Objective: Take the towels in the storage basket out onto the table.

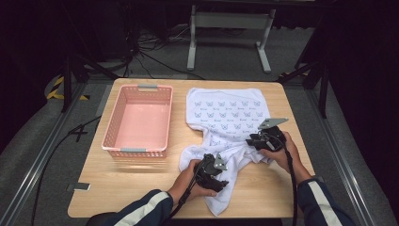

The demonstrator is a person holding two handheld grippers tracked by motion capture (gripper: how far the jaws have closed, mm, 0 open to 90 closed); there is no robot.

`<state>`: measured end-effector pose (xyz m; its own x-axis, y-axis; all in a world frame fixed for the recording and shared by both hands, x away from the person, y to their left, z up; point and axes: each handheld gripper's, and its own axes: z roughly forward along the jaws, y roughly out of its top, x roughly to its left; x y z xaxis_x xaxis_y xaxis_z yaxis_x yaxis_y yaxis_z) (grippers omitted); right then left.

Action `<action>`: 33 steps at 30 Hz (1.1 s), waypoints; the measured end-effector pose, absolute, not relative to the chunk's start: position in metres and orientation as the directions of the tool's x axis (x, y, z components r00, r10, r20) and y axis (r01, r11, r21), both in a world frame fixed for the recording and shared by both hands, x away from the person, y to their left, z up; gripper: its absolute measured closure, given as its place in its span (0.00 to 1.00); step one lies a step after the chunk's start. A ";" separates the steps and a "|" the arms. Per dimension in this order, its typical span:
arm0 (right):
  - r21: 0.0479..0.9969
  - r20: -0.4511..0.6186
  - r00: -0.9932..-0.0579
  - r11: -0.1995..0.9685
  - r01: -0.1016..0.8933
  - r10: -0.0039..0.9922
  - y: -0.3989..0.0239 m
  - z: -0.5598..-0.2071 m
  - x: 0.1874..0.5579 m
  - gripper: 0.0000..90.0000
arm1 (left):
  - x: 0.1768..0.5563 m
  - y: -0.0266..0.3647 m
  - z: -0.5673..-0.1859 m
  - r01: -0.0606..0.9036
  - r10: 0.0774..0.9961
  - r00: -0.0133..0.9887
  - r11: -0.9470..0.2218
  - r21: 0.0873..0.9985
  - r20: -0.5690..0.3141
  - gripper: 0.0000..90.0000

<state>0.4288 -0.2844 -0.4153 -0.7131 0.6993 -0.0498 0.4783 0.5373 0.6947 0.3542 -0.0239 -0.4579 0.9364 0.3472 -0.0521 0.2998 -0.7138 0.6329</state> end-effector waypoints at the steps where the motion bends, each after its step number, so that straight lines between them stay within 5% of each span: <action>1: 0.709 -0.036 -0.715 0.522 0.474 0.698 -0.288 -0.411 0.425 0.73 | 0.355 -0.023 -0.458 0.304 0.352 0.935 -0.710 0.634 -0.055 0.56; 8: 0.788 -0.053 -0.824 0.530 0.312 0.563 -0.307 -0.377 0.367 0.79 | 0.357 -0.020 -0.458 0.291 0.346 0.937 -0.718 0.633 -0.038 0.63; 12: 0.717 -0.121 -0.867 0.647 0.260 0.483 -0.297 -0.393 0.337 0.75 | 0.360 -0.018 -0.457 0.295 0.342 0.938 -0.716 0.633 -0.050 0.66; 21: 0.587 -0.199 -0.835 0.745 0.318 0.513 -0.290 -0.438 0.371 0.68 | 0.365 -0.013 -0.457 0.296 0.333 0.941 -0.720 0.628 -0.062 0.73; 23: 0.580 -0.219 -0.827 0.751 0.316 0.517 -0.290 -0.440 0.374 0.72 | 0.366 -0.013 -0.456 0.288 0.326 0.944 -0.725 0.625 -0.057 0.73; 27: 0.588 -0.190 -0.837 0.743 0.322 0.513 -0.293 -0.439 0.380 0.97 | 0.367 -0.009 -0.455 0.274 0.319 0.947 -0.737 0.617 -0.040 0.81; 33: 0.613 -0.091 -0.912 0.745 0.265 0.400 -0.306 -0.409 0.354 0.96 | 0.357 0.012 -0.444 0.237 0.283 0.959 -0.762 0.602 -0.019 0.87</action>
